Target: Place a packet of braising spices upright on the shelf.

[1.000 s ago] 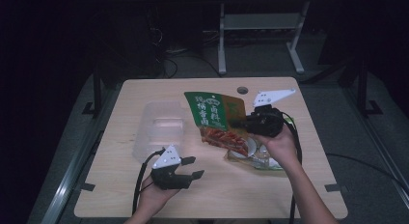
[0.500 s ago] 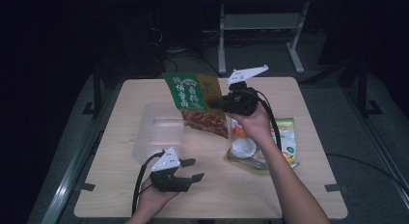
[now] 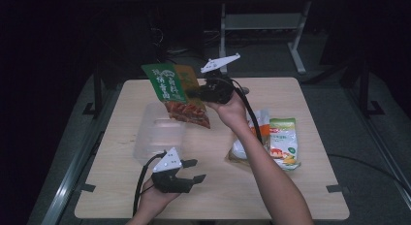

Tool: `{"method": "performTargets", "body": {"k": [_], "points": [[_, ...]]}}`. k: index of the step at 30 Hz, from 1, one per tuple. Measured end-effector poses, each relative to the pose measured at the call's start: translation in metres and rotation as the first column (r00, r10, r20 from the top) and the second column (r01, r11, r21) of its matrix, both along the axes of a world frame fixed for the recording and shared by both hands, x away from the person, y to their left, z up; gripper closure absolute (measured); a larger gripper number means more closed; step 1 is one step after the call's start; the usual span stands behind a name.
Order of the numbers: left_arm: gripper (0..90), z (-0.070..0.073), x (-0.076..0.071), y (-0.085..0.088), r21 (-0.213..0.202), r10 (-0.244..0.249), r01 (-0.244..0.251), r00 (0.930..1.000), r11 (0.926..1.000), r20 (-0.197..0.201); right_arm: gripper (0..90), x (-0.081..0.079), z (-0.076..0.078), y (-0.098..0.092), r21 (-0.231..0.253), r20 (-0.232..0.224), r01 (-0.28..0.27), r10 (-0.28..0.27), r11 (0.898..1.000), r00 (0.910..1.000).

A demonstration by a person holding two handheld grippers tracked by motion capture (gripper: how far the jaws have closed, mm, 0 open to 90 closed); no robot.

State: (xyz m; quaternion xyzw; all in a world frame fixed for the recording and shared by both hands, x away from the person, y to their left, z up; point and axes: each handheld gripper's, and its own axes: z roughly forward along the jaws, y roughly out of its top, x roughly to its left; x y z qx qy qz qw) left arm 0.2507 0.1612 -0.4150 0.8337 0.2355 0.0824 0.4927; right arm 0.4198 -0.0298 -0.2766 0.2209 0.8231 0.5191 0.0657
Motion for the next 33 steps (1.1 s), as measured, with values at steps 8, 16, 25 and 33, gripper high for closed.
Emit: {"method": "performTargets", "body": {"k": [8, 16, 25, 33], "points": [[41.0, 0.001, -0.002, -0.001, 0.018, -0.012, 0.012, 0.9998, 0.9998, 0.016, 90.0, 0.021, -0.005, 0.03, 0.006, 0.005, -0.015, 0.015, 1.0, 0.9999], [41.0, -0.001, -0.003, -0.002, 0.014, -0.016, 0.016, 0.9998, 0.9998, 0.012, 90.0, 0.038, -0.028, 0.053, 0.028, -0.022, -0.008, 0.009, 1.0, 0.9997], [41.0, -0.002, -0.005, -0.002, 0.022, -0.029, 0.029, 0.9995, 0.9993, 0.013, 90.0, 0.052, -0.053, 0.068, 0.065, -0.075, 0.024, -0.019, 0.998, 0.997], [41.0, -0.002, -0.005, -0.004, 0.028, -0.031, 0.03, 0.9993, 0.9991, 0.021, 90.0, 0.057, -0.069, 0.073, 0.091, -0.093, 0.028, -0.019, 0.995, 0.9954]]}}
